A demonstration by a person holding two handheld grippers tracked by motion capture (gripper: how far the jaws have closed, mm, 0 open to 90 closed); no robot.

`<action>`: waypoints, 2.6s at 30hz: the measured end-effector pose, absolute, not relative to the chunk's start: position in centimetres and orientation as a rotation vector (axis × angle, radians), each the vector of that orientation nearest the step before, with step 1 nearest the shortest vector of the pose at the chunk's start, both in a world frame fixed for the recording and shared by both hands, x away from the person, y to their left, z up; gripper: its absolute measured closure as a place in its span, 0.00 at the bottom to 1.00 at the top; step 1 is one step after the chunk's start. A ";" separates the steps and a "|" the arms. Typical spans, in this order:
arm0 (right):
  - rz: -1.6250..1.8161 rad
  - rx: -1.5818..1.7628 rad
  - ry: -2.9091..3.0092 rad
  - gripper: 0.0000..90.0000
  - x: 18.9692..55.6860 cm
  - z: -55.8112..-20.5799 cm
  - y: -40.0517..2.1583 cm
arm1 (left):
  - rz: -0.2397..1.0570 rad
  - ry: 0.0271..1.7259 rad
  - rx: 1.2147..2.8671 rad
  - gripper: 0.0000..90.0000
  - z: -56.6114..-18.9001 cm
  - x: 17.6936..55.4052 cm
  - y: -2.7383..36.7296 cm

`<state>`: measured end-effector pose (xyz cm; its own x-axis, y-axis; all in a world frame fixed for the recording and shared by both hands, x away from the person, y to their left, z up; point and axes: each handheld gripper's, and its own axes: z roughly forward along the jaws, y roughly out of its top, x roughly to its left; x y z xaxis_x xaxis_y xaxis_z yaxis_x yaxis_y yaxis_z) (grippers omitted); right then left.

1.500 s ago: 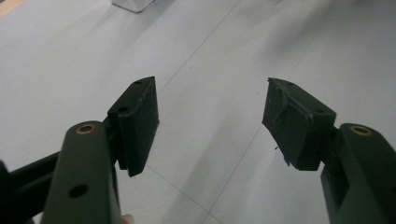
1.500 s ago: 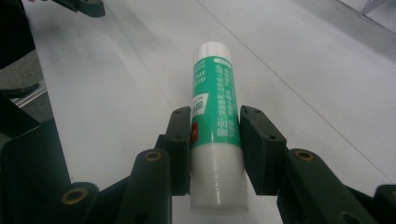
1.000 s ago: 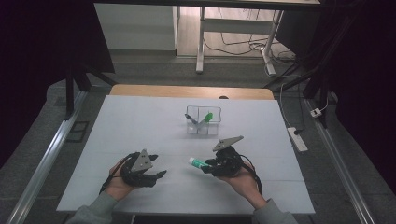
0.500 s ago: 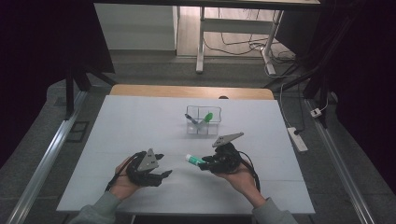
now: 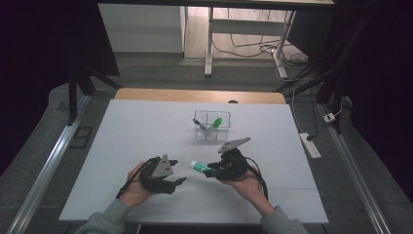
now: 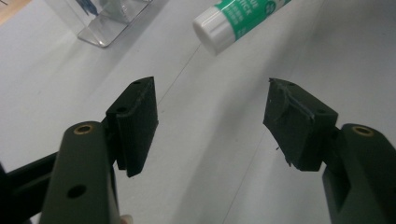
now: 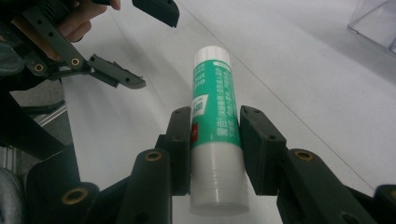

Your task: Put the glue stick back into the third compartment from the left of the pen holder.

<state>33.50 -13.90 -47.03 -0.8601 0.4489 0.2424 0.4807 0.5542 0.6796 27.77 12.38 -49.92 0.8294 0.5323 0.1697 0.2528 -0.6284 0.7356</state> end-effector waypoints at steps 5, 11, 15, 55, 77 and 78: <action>-1.210 -0.808 -2.726 0.72 33.6 -47.2 -13.6 | 0.489 0.550 2.271 0.38 -49.9 28.0 11.7; -1.206 -0.804 -2.720 0.72 33.7 -47.2 -13.3 | 0.492 0.533 2.283 0.37 -49.9 28.2 10.9; -1.206 -0.794 -2.712 0.72 33.7 -47.3 -13.1 | 0.509 0.538 2.278 0.37 -49.9 28.4 10.8; -1.407 -0.761 -2.648 0.61 33.3 -46.2 -12.9 | 0.504 0.351 2.418 0.72 -50.8 28.2 9.0; -1.727 -0.848 -2.643 0.42 33.1 -45.2 -15.1 | 0.496 0.565 2.224 0.72 -50.2 29.3 11.6; -1.721 -0.850 -2.645 0.42 33.2 -45.3 -15.0 | 0.498 0.570 2.217 0.72 -50.2 29.3 11.6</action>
